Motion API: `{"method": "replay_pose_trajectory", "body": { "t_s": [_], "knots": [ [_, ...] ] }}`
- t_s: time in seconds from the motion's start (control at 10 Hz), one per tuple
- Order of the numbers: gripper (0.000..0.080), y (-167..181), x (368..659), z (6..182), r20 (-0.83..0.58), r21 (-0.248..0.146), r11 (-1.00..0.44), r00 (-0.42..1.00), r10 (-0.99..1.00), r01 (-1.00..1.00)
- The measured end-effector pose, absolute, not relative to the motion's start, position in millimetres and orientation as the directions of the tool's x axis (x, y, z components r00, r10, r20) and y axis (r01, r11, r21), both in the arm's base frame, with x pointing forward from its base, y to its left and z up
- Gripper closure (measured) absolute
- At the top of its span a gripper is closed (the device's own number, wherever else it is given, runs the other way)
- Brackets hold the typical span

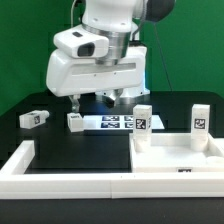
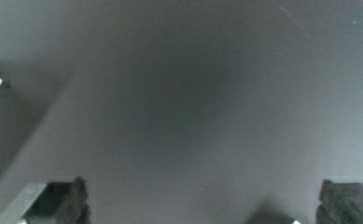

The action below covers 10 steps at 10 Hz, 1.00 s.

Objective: Assemble square table

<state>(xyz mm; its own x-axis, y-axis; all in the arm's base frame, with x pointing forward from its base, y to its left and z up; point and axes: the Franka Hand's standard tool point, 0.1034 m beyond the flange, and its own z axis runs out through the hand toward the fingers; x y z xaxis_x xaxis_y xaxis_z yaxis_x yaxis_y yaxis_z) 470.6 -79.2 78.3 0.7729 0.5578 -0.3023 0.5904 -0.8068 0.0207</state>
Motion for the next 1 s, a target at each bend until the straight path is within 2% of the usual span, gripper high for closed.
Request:
{"method": "replay_pose_trajectory", "body": {
  "t_s": [0.2, 0.4, 0.5, 0.6, 0.8, 1.0],
  "knots": [
    [0.0151, -85.9, 460.9, 69.9, -0.400, 0.003, -0.845, 0.775, 0.488, 0.534],
    [0.0151, -106.9, 421.4, 63.2, -0.534, -0.021, -0.897, 0.754, 0.383, 0.441],
    [0.0151, -119.7, 398.1, 57.6, -0.604, -0.011, -0.928, 0.738, 0.302, 0.371],
    [0.0151, -115.6, 397.2, 58.2, -0.662, -0.025, -0.928, 0.690, 0.294, 0.371],
    [0.0151, -110.6, 406.8, 54.0, -0.678, -0.029, -0.921, 0.670, 0.303, 0.388],
    [0.0151, -124.0, 394.9, 44.7, -0.702, -0.029, -0.933, 0.657, 0.275, 0.359]
  ]
}}
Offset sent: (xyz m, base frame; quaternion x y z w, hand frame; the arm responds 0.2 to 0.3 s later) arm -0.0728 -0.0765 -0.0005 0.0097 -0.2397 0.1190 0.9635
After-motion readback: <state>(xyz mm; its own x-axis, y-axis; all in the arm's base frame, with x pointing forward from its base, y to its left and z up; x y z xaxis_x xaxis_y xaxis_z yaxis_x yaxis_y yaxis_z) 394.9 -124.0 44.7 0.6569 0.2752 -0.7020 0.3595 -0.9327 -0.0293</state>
